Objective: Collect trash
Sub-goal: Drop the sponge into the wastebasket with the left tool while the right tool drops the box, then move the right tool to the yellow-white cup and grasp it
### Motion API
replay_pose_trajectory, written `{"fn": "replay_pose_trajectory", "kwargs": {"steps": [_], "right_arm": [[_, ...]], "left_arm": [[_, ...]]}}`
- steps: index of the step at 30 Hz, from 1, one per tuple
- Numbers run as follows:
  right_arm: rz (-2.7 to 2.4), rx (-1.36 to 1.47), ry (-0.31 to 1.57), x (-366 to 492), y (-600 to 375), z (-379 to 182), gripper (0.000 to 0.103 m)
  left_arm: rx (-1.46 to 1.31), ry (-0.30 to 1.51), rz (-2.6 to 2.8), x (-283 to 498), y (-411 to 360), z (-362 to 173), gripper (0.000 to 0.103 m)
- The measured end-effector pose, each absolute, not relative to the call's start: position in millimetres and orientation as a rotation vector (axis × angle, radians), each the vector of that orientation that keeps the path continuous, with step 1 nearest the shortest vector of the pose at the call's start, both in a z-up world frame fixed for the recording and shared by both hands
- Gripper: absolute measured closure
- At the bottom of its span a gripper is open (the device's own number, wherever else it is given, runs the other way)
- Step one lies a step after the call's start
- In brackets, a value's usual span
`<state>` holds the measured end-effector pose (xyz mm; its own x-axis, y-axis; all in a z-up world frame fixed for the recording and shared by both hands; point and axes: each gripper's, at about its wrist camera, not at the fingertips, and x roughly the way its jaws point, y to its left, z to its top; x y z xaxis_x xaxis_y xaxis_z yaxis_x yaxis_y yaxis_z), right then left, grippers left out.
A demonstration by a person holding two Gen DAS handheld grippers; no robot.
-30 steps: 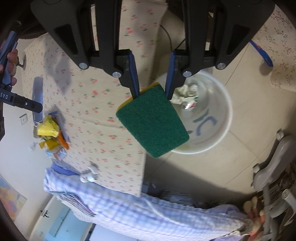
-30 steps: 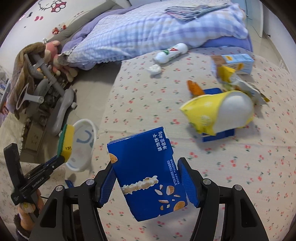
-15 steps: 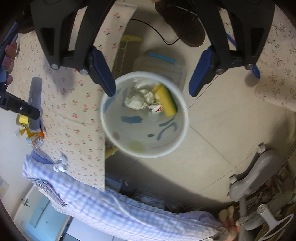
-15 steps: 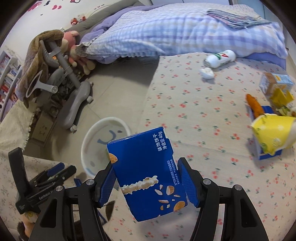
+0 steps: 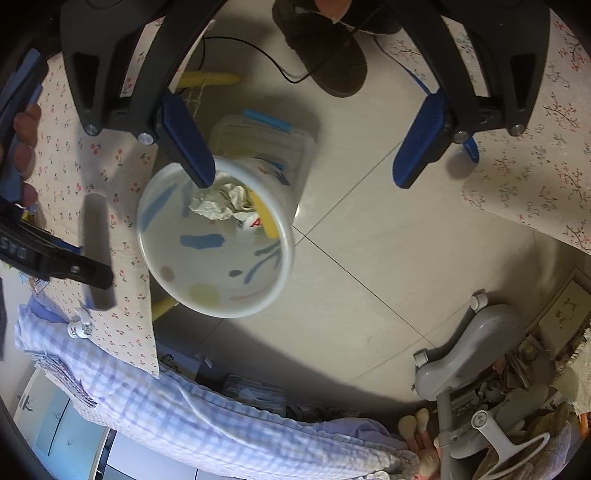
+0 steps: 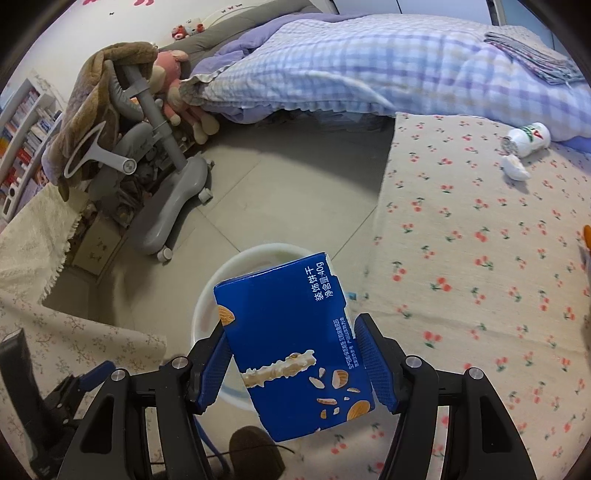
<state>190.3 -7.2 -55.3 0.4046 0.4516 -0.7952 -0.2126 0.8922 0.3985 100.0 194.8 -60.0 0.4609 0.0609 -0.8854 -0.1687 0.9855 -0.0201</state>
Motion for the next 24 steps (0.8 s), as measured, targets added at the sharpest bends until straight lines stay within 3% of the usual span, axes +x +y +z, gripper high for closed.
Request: {"fn": "replay_pose_trajectory", "kwargs": {"steps": [7,9,10,24], "right_arm": [[0.444,0.241,1.068,195,17,-66,0.032],[0.454,0.23,1.052,195,19,-63,0.015],[0.455,0.217,1.036,194,20,-61,0.013],[0.398,0.12,0.98,173,-17,-32,0.012]], "left_arm": [[-0.103,1.084,0.149,99,203,-60,0.006],[-0.102,1.089,0.151,99,204,-61,0.006],[-0.102,1.091,0.152,99,204,-62,0.006],[-0.091,1.097,0.118,102,183,-56,0.006]]}}
